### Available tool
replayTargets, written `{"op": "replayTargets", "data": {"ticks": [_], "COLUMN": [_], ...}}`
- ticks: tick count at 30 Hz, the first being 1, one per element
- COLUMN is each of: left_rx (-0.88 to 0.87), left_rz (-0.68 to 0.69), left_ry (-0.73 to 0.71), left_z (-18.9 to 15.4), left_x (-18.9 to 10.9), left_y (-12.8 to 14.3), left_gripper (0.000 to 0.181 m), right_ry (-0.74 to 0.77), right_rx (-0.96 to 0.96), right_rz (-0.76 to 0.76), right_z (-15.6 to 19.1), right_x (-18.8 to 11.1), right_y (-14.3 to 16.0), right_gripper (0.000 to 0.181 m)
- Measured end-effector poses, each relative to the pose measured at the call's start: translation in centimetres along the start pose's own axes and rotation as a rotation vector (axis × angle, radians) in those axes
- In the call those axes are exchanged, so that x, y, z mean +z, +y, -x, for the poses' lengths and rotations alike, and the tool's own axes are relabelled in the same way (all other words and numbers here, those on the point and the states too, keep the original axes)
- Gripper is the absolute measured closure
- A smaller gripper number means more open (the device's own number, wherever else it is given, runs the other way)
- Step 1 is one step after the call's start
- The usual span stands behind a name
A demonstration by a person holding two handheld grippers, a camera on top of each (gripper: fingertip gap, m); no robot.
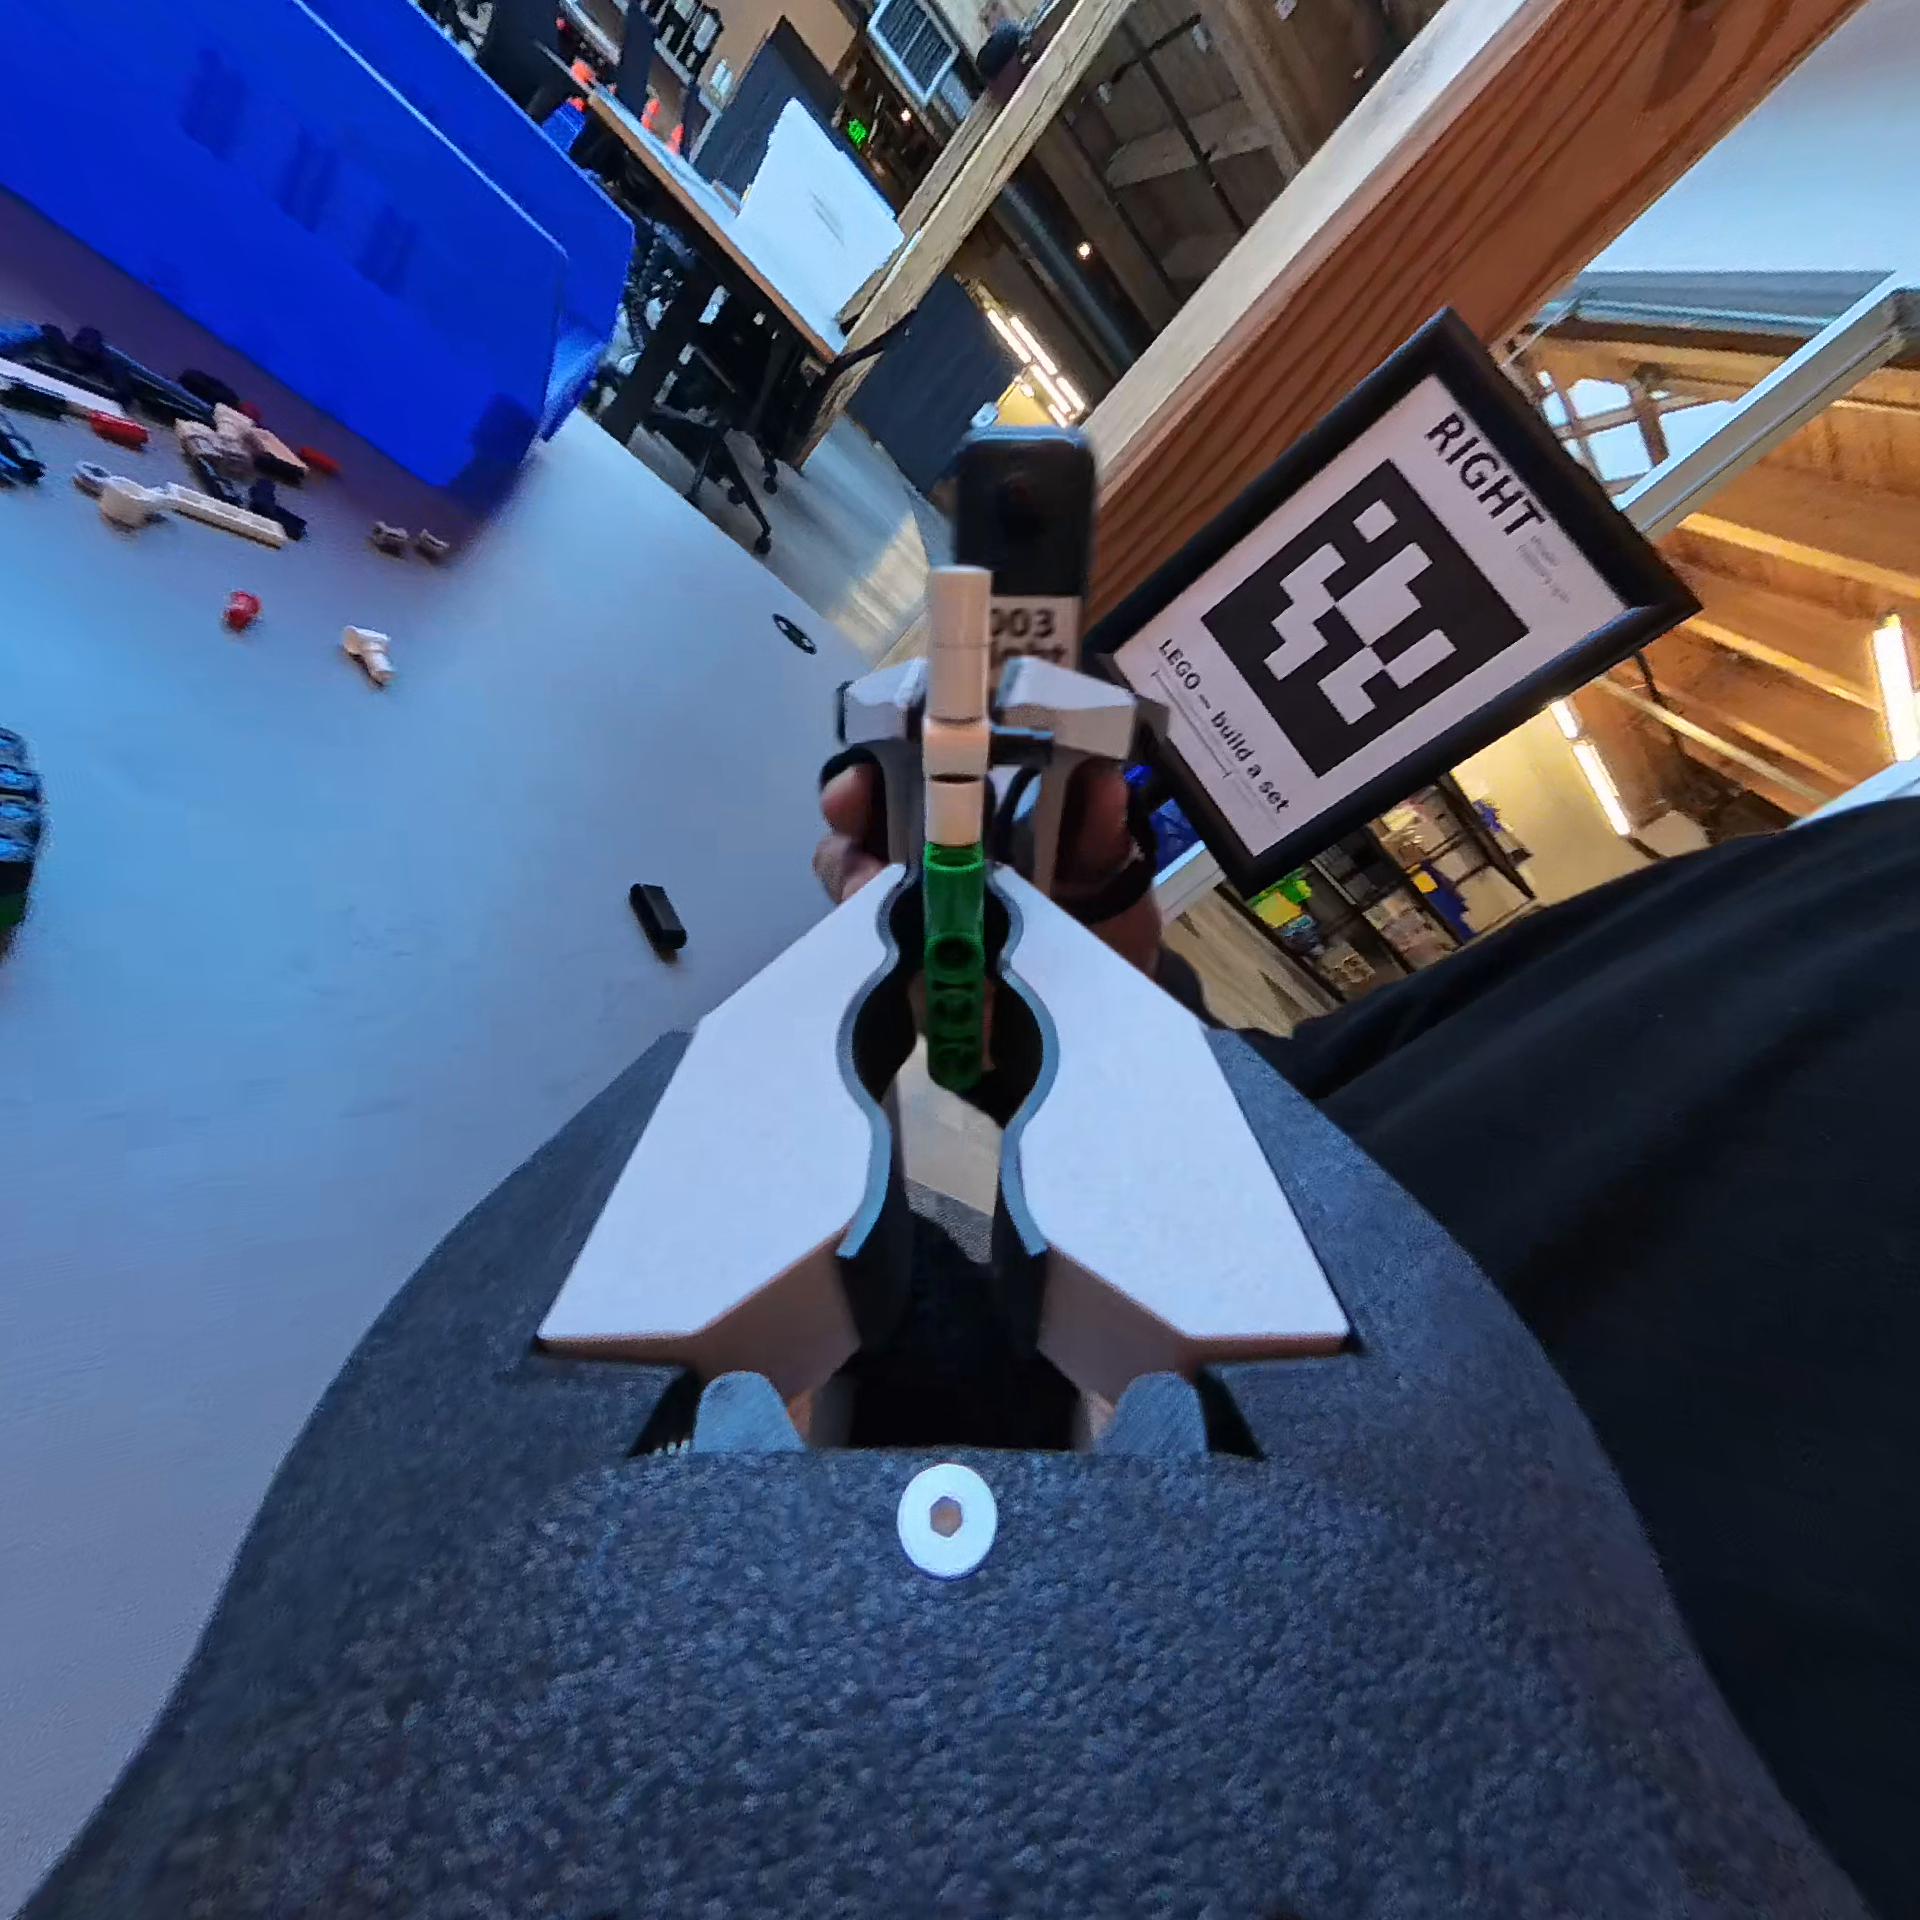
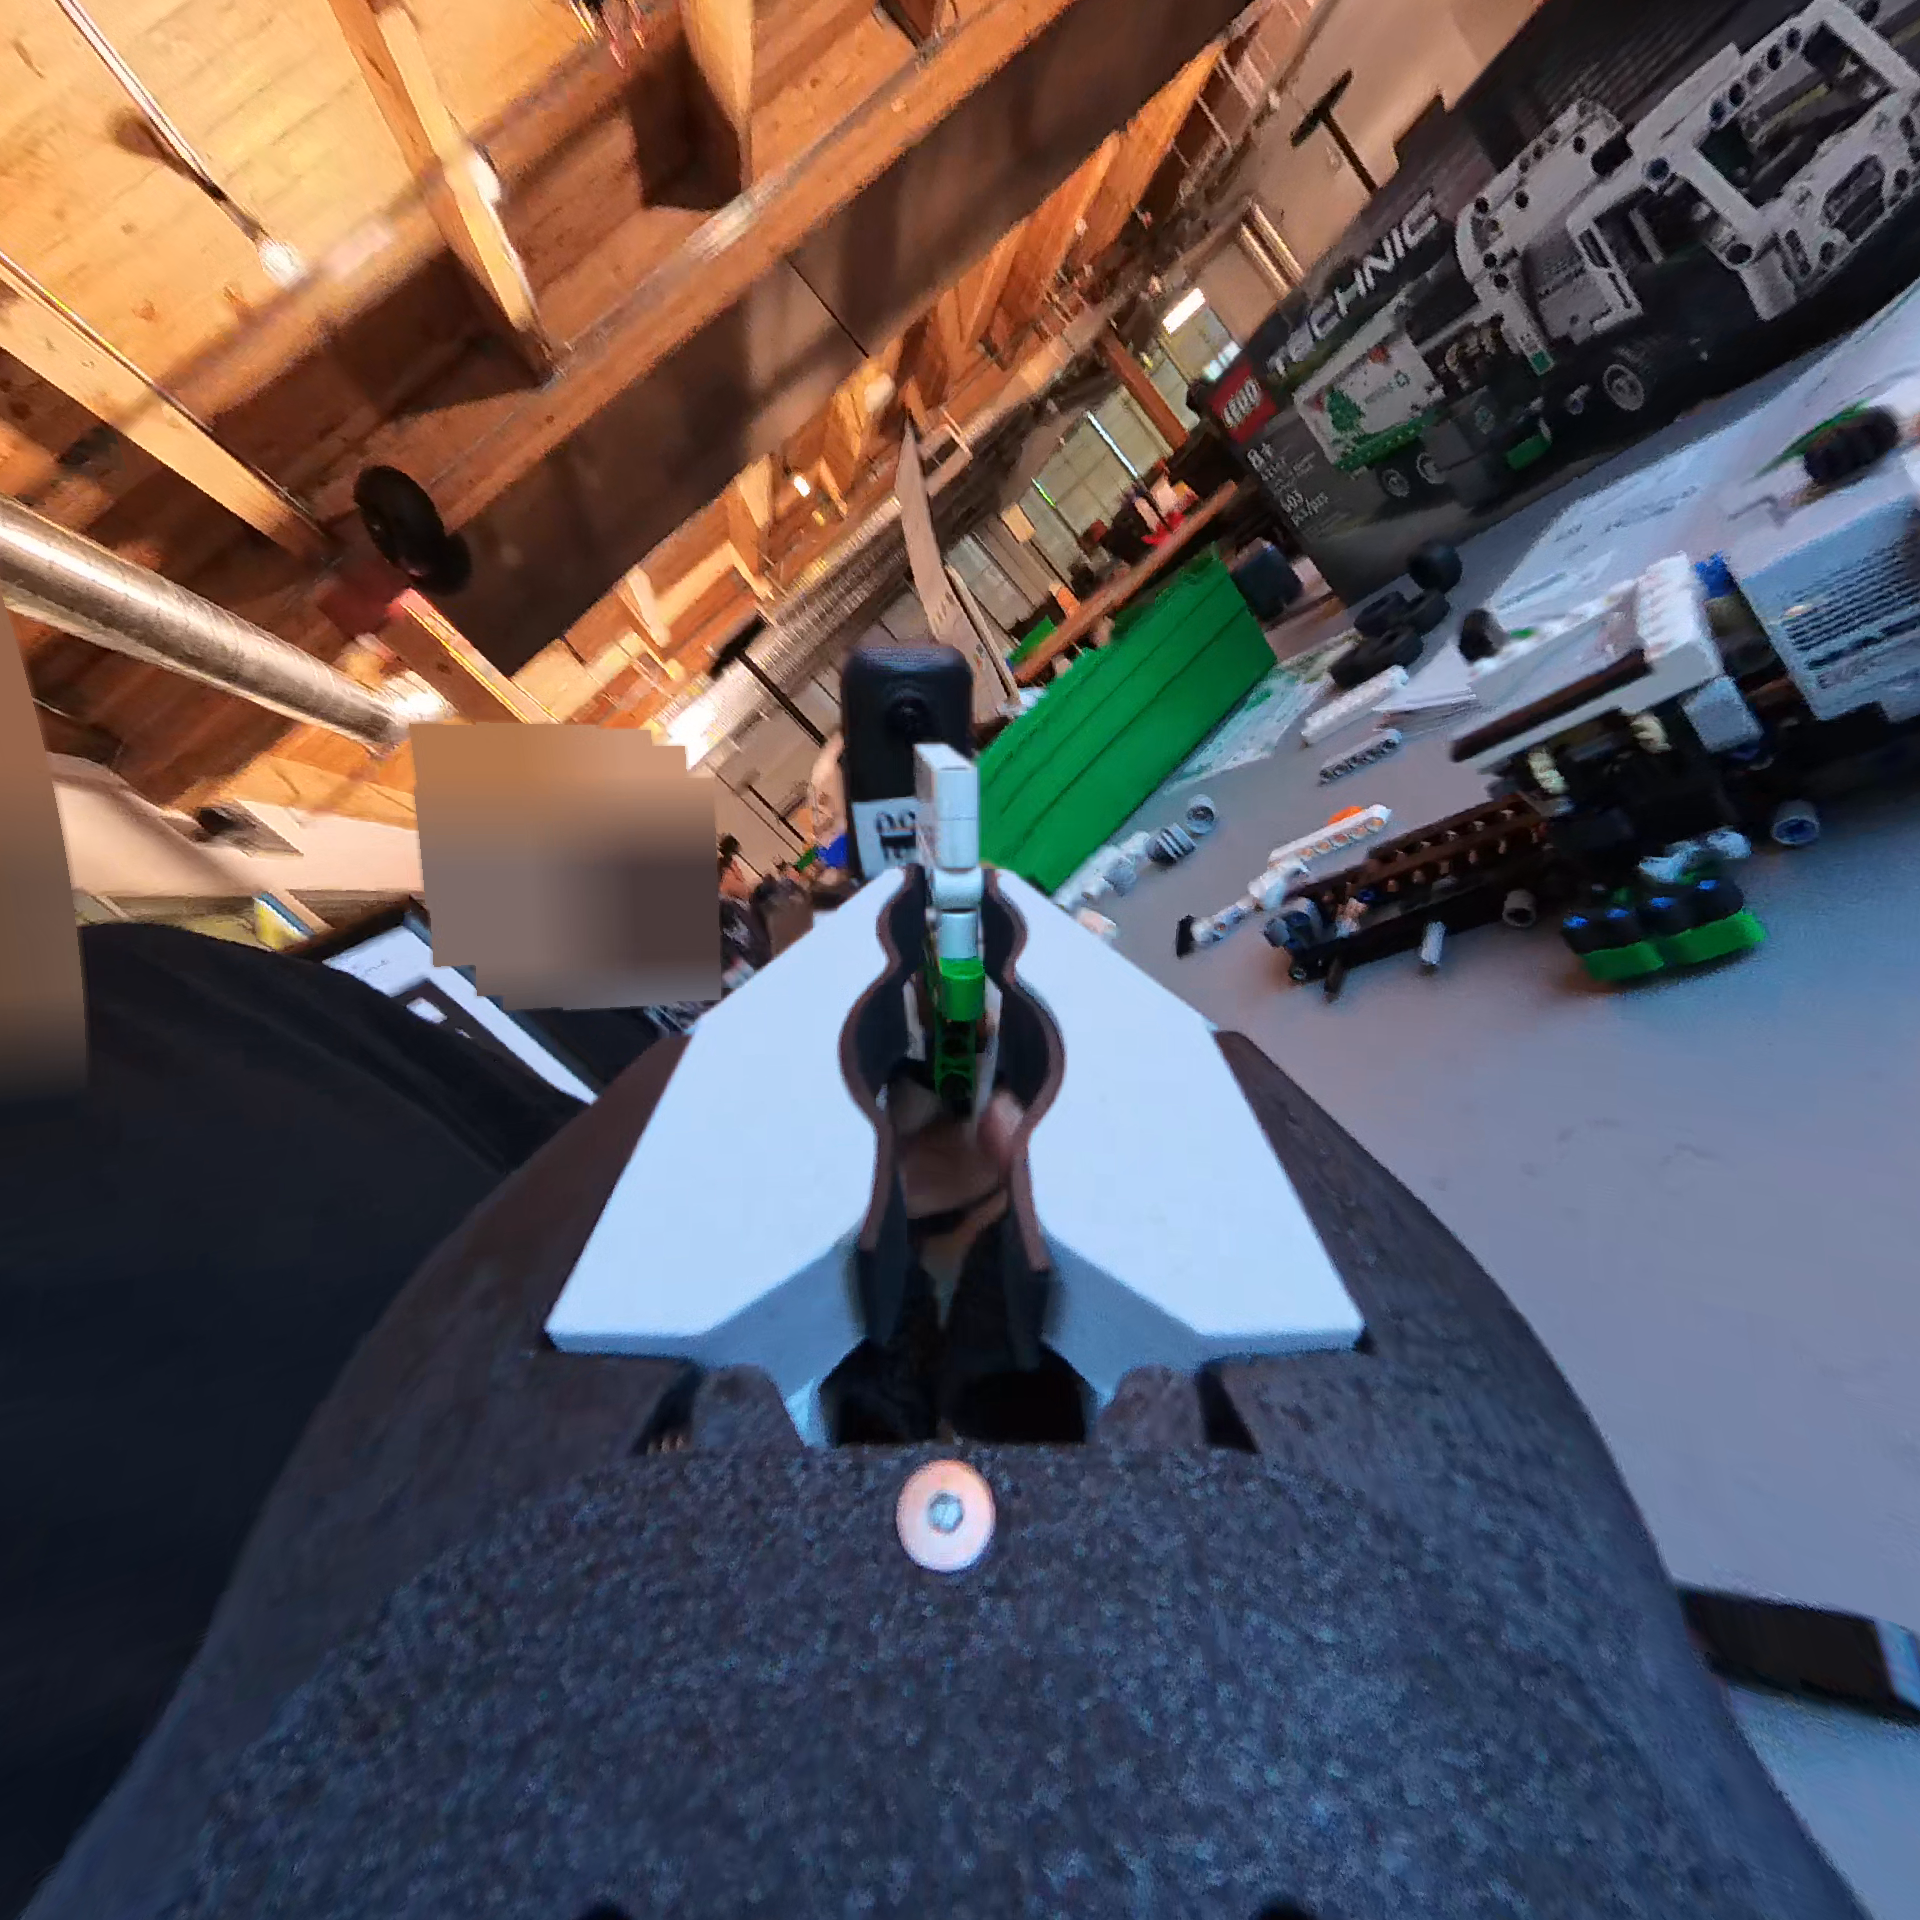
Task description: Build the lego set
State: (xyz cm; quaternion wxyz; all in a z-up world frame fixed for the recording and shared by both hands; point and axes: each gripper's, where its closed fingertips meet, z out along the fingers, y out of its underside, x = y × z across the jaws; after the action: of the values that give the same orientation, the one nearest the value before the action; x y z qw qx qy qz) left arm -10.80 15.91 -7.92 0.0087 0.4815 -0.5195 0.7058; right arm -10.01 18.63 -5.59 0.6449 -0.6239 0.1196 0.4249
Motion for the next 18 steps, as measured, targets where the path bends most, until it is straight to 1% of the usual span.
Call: {"op": "replayTargets", "data": {"ticks": [2,3,4,5,6,7,8,10,12,13,15,18], "left_rx": [0.029,0.058,0.099,0.146,0.189,0.223,0.252,0.306,0.316,0.307,0.285,0.252], "left_rz": [0.018,0.026,0.038,0.051,0.059,0.070,0.082,0.100,0.125,0.128,0.122,0.133], "left_ry": [-0.034,-0.068,-0.106,-0.136,-0.161,-0.180,-0.190,-0.211,-0.193,-0.175,-0.144,-0.119], "left_z": [0.7,1.3,1.9,2.4,2.9,3.3,3.6,4.4,4.7,4.7,4.8,4.7], "left_x": [-0.6,-1.2,-1.9,-2.7,-3.3,-3.8,-4.1,-4.2,-3.6,-3.3,-2.8,-2.9], "left_y": [-0.6,-1.1,-1.7,-2.3,-2.9,-3.5,-3.9,-4.3,-3.7,-3.3,-2.4,-1.3], "left_gripper": [0.176,0.176,0.176,0.176,0.175,0.175,0.175,0.175,0.175,0.175,0.175,0.175], "right_ry": [0.089,0.186,0.336,0.505,0.653,0.761,0.829,0.898,0.962,0.993,1.001,1.055], "right_rx": [-0.084,-0.155,-0.243,-0.327,-0.379,-0.391,-0.377,-0.367,-0.376,-0.383,-0.349,-0.316], "right_rz": [0.017,0.024,0.052,0.120,0.229,0.349,0.441,0.530,0.593,0.604,0.580,0.584], "right_z": [-0.6,-1.4,-2.7,-4.3,-5.5,-6.3,-6.8,-6.9,-7.4,-7.8,-8.3,-9.1], "right_x": [-1.5,-3.1,-5.1,-7.4,-9.4,-11.0,-11.9,-11.9,-11.5,-11.3,-10.4,-10.4], "right_y": [-1.1,-1.9,-2.4,-2.3,-1.3,0.2,1.7,3.7,5.0,5.2,5.2,5.0], "right_gripper": [0.158,0.157,0.162,0.168,0.170,0.168,0.164,0.160,0.159,0.158,0.156,0.155]}}
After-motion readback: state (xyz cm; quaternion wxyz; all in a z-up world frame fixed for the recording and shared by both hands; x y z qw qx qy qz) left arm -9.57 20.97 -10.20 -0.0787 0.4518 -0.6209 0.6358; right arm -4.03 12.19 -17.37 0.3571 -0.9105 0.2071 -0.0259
